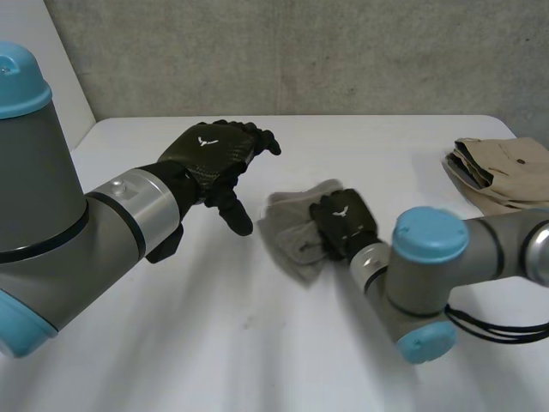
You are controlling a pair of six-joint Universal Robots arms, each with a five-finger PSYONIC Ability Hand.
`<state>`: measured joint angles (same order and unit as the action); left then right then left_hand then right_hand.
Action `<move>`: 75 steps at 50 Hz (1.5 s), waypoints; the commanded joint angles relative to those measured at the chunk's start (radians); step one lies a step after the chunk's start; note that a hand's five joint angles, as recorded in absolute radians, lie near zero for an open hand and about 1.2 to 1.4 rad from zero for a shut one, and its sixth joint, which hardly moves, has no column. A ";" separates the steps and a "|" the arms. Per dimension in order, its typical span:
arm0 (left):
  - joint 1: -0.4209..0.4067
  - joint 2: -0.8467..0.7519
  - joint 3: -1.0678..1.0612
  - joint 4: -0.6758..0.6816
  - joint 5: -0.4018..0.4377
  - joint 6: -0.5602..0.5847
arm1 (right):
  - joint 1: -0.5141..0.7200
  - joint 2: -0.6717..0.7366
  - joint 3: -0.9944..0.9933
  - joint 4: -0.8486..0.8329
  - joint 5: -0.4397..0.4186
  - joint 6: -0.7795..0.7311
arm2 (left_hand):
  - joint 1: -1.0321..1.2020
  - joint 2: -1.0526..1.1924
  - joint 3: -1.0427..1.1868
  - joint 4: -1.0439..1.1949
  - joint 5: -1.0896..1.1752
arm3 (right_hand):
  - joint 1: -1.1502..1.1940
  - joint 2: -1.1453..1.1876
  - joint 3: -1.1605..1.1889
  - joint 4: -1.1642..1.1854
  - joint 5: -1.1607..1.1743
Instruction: Fold the laundry.
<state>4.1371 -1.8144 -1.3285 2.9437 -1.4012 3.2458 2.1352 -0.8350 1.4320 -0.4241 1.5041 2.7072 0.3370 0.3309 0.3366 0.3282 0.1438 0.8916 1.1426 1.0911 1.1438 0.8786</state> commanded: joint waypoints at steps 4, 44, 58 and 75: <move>0.000 0.000 -0.002 0.000 -0.001 0.000 | -0.211 -0.032 0.021 0.054 -0.070 -0.079 | 0.020 0.026 0.021 0.029 0.039 | 0.505 0.254 0.305 0.252 0.343; 0.002 -0.017 -0.008 0.005 -0.004 0.000 | -0.664 0.272 -1.014 0.183 -0.358 0.002 | 0.020 0.026 0.021 0.029 0.039 | 0.505 0.254 0.305 0.252 0.343; 0.002 -0.017 -0.023 0.031 -0.004 -0.021 | -0.797 0.459 -1.092 0.275 -0.643 0.005 | 0.020 0.026 0.021 0.029 0.039 | 0.505 0.254 0.305 0.252 0.343; -0.003 -0.039 -0.023 0.031 -0.004 -0.021 | -0.934 0.447 -0.947 0.292 -0.783 -0.015 | 0.026 0.032 0.027 0.035 0.045 | 0.505 0.254 0.305 0.252 0.343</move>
<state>4.1352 -1.8469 -1.3517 2.9757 -1.4051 3.2235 1.2175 -0.3763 0.4588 -0.1423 0.7095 2.7010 0.3370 0.3309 0.3366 0.3282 0.1434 0.8944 1.1462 1.1436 1.1917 0.9186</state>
